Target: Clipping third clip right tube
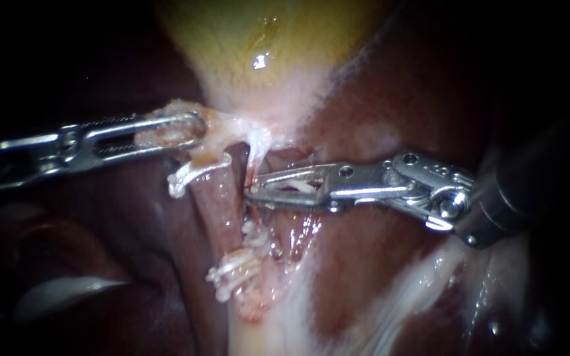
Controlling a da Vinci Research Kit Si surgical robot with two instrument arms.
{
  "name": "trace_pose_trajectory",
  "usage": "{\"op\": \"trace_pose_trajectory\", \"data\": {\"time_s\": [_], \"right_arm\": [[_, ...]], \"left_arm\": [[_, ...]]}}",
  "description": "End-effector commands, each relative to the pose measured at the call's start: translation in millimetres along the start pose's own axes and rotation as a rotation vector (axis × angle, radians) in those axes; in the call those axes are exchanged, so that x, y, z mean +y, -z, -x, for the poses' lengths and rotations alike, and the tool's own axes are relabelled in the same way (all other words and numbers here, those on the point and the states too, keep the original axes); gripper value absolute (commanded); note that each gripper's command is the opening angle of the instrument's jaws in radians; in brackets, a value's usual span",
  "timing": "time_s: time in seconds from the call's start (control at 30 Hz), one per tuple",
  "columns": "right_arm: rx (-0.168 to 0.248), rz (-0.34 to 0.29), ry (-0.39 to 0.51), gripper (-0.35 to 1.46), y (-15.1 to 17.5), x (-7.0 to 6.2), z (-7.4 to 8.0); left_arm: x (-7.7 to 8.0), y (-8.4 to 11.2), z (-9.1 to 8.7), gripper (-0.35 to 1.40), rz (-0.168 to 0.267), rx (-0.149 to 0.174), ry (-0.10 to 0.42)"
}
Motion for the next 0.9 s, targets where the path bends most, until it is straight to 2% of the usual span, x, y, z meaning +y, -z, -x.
{"op": "trace_pose_trajectory", "data": {"time_s": [0.03, 0.17, 0.3, 0.4, 0.9], "right_arm": [[0.000, 0.000, 0.000, -0.15, 0.0, 0.0, 0.0], [0.000, 0.000, 0.000, -0.09, 0.1, -0.1, 0.0], [0.015, -0.001, 0.000, 0.31, 0.1, 0.0, -0.1], [0.036, -0.002, 0.000, 0.42, -0.1, 0.0, -0.1], [0.042, 0.004, 0.005, 0.50, -1.5, 0.1, 0.4]], "left_arm": [[0.0, 0.0, 0.0, -0.35, -0.001, 0.000, 0.000], [0.0, 0.0, 0.0, -0.35, -0.001, 0.000, 0.000], [0.0, 0.0, 0.0, -0.35, -0.001, 0.000, 0.000], [0.0, 0.0, 0.0, -0.35, -0.001, 0.000, 0.000], [0.0, 0.0, 0.0, -0.35, -0.001, 0.000, 0.000]]}}
